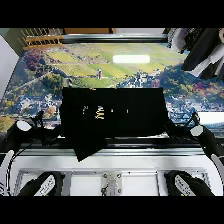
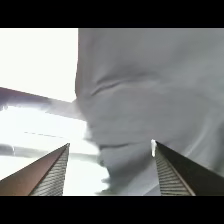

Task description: Fold the clothes and pants, and hang the long-sleeved shirts on hangers.

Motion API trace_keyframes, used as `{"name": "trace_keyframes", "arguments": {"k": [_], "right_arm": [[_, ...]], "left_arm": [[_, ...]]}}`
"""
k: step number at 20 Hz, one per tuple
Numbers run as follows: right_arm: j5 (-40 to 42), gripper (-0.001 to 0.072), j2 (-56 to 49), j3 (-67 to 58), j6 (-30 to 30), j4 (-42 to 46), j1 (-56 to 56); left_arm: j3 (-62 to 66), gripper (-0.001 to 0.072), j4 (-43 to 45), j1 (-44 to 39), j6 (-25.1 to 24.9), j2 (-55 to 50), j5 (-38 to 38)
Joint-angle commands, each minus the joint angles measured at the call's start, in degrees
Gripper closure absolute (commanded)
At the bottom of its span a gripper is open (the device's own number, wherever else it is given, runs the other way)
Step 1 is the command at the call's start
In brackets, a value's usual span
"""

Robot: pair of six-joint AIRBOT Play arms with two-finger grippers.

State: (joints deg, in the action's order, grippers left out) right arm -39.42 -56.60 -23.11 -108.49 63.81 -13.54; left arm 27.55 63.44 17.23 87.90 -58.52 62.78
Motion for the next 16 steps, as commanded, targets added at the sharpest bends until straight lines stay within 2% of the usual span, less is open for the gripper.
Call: {"name": "trace_keyframes", "arguments": {"k": [1,9,11,12,13,14,15,16], "right_arm": [[-0.02,0.0702,0.11,-0.02,0.02,-0.09,0.07],[-0.02,0.0702,0.11,-0.02,0.02,-0.72,0.07],[-0.04,0.0701,0.13,-0.02,0.04,-0.72,0.07],[-0.48,0.0702,0.15,-0.15,0.04,-0.70,0.07],[-1.60,0.0701,0.15,-0.68,0.17,-0.61,0.04],[-2.80,0.0702,0.15,-1.51,1.64,-0.66,-0.02],[-5.33,0.0702,0.15,-2.84,3.78,-0.55,-0.07],[-8.52,0.0702,0.15,-4.35,5.55,-0.09,-0.13]], "left_arm": [[-4.79,0.0156,-0.63,-1.11,0.22,0.33,-0.87],[-5.53,0.0156,-0.59,-19.61,7.96,0.31,-8.57],[-5.53,0.0158,-0.42,-22.08,8.46,0.35,-9.42],[-5.25,0.0252,-0.42,-22.27,8.63,0.37,-9.18],[-4.39,0.0505,-0.37,-21.77,8.59,0.39,-8.44],[-3.26,0.0616,-0.22,-20.85,8.52,0.66,-7.76],[-2.03,0.0702,0.15,-19.76,7.87,1.57,-6.60],[-0.76,0.0700,0.15,-18.45,6.58,3.04,-4.70]]}}
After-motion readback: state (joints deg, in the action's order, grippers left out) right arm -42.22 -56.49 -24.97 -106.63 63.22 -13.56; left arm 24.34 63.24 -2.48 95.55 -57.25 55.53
